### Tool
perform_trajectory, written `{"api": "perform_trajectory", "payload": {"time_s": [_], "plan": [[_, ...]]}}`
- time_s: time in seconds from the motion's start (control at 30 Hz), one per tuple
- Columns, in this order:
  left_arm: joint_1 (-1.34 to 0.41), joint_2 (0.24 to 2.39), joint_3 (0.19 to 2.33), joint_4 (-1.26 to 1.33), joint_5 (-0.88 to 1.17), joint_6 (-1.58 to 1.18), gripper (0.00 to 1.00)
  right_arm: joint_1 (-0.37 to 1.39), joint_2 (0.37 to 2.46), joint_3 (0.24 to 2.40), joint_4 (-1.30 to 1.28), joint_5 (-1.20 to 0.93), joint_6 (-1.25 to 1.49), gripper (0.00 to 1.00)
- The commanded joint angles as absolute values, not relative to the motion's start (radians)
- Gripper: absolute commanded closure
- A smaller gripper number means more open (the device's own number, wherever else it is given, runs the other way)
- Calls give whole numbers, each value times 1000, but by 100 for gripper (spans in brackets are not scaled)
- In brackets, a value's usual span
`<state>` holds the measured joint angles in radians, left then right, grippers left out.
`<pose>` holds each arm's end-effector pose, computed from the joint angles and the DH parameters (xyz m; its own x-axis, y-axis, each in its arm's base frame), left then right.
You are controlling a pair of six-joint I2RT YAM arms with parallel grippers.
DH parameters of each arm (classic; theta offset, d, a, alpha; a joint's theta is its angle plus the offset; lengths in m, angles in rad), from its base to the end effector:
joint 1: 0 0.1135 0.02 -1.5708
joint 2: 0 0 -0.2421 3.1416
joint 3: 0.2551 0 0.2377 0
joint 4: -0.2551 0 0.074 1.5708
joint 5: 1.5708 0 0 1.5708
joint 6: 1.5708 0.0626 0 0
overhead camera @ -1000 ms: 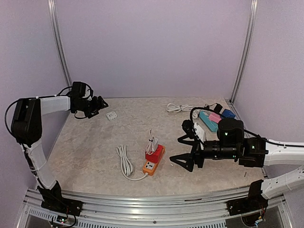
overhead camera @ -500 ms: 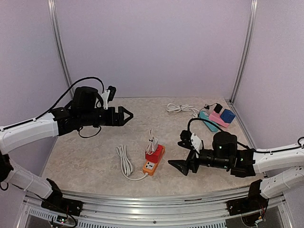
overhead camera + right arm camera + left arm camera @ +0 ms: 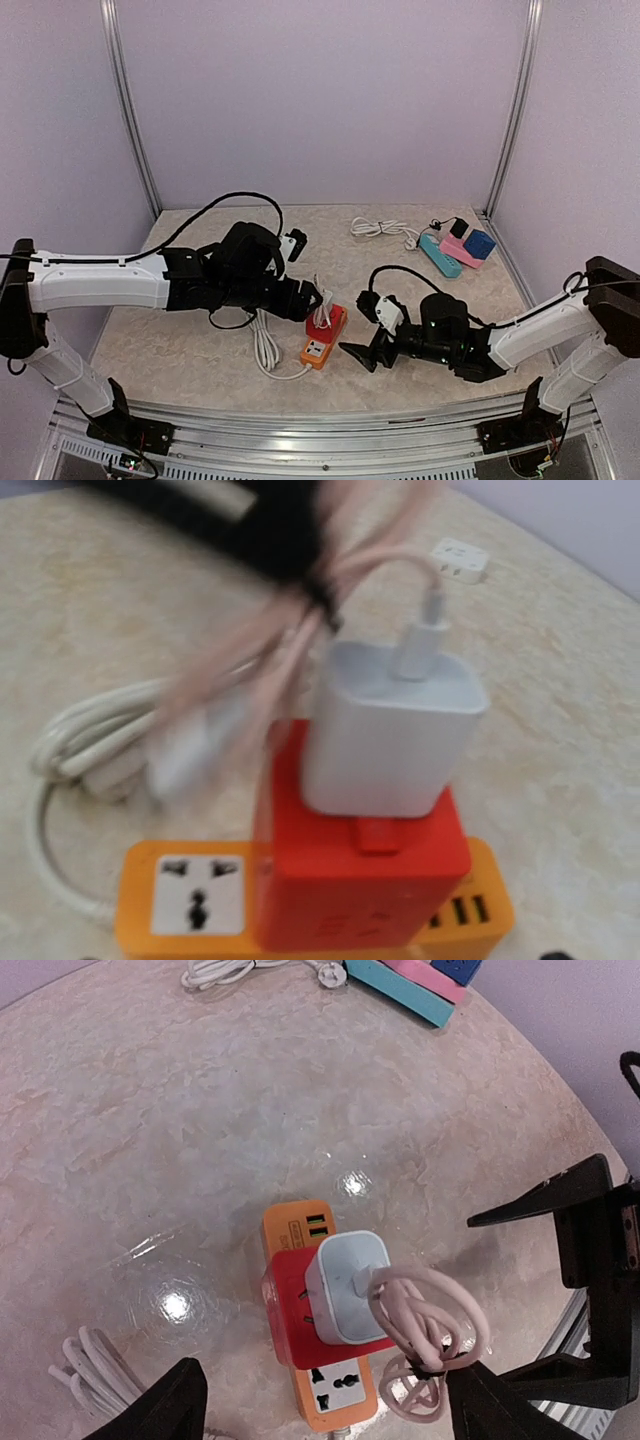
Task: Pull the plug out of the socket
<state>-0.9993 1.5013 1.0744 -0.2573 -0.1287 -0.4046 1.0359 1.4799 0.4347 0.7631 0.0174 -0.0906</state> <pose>0.1922 -0.2840 0.2284 -0.6214 0.2446 -0.7443 0.5828 0.7793 -0.2305 0.1521 0.2545 0.1477 -0.0643 -0.2859 -0.9561 -0.8610 0.5002 -0.0917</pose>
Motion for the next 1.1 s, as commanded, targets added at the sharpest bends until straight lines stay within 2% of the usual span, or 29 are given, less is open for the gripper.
{"api": "perform_trajectory", "payload": {"time_s": [0.0, 0.3, 0.5, 0.7, 1.07], "plan": [[-1023, 1547, 1124, -280, -189, -393, 21, 998, 1547, 430, 925, 12, -92, 6], [-1029, 1609, 1161, -275, -193, -392, 25, 952, 1680, 466, 1007, -80, -101, 6], [-1039, 1609, 1187, -284, -198, -392, 15, 944, 1722, 500, 1023, -109, -104, 7], [-1042, 1552, 1172, -312, -211, -406, 14, 926, 1745, 505, 1047, -137, -89, 7], [-1038, 1671, 1223, -354, -210, -393, 27, 920, 1803, 558, 1044, -187, -99, 8]]}}
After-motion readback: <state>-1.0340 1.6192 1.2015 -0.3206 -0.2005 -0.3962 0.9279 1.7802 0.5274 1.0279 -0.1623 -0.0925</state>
